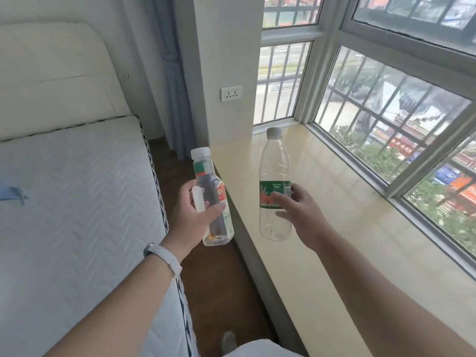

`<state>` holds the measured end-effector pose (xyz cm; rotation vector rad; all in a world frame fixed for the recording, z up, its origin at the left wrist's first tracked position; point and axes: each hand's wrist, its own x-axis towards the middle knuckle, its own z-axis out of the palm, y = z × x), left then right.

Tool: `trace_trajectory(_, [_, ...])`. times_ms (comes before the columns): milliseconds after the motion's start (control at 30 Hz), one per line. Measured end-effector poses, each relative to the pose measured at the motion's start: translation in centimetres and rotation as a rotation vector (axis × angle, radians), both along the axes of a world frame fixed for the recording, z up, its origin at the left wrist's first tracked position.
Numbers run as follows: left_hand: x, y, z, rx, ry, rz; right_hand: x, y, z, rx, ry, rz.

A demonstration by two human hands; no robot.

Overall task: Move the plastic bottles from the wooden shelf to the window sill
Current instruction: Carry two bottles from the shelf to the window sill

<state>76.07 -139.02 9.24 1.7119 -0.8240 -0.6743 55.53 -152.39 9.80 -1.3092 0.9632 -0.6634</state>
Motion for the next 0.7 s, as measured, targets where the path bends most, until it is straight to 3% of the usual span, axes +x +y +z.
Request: trace_trajectory(700, [12.9,-5.6,-2.5,0.128,0.013,0.136,16.3,-9.4,-2.5,0.097,-0.016,0.163])
